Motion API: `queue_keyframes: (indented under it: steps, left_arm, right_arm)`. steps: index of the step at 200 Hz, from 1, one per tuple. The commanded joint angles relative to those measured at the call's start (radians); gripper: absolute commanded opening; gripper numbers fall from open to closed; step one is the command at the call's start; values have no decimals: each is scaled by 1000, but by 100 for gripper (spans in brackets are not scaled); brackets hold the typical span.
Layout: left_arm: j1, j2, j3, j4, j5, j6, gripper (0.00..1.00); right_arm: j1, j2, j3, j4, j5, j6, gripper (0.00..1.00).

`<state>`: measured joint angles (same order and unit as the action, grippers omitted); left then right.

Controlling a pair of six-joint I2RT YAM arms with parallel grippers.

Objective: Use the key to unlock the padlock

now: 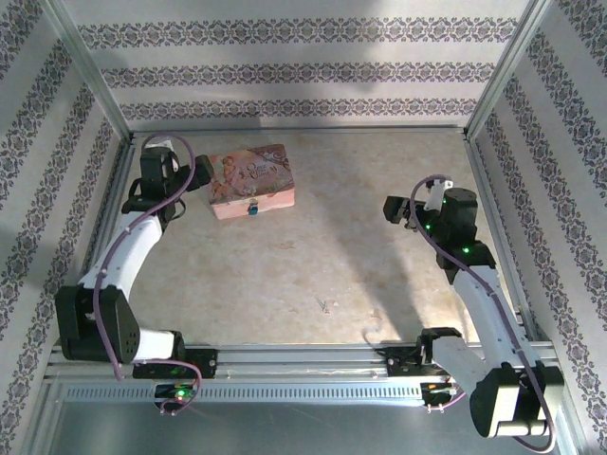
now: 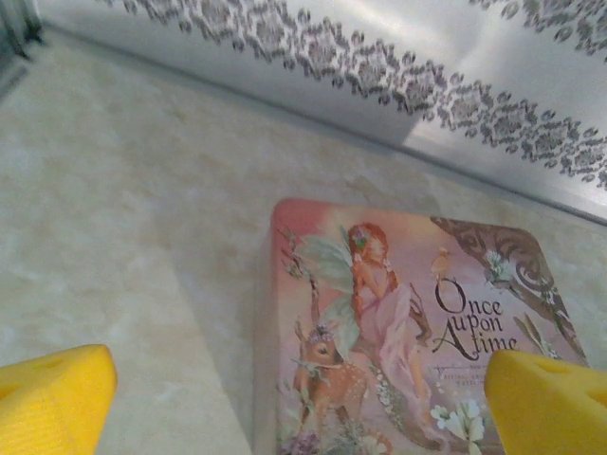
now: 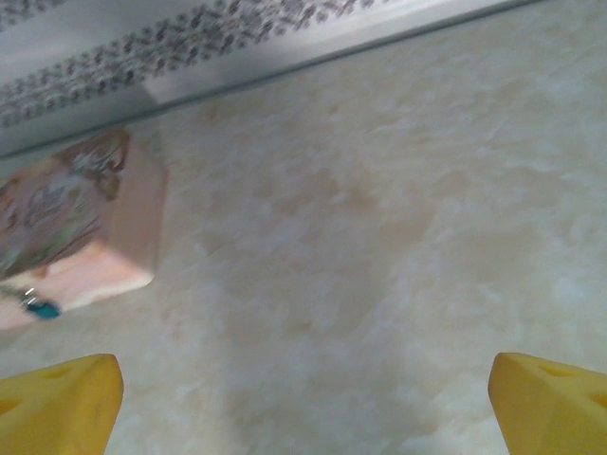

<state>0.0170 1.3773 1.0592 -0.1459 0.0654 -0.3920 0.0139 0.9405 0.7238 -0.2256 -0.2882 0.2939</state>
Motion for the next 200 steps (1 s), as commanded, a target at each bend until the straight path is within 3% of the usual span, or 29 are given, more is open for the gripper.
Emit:
queue_keyframes:
  steps: [1,77,132,200]
  left_arm:
    - [43,61,39,-85,119,-105,99]
    - [98,411,240,-5,439,-175,100]
    - [91,590,384,-39,496,-179,99]
    - [32,694,532,-138,525,-116,95]
  right_arm:
    - [24,-34,23,-186,-115,11,98]
    - [85,-42,-50,-213,-155,-9,98]
    - [144,3,-32,-265,-155,-27,98]
    - [196,42,-13,-275,-117,-33,98]
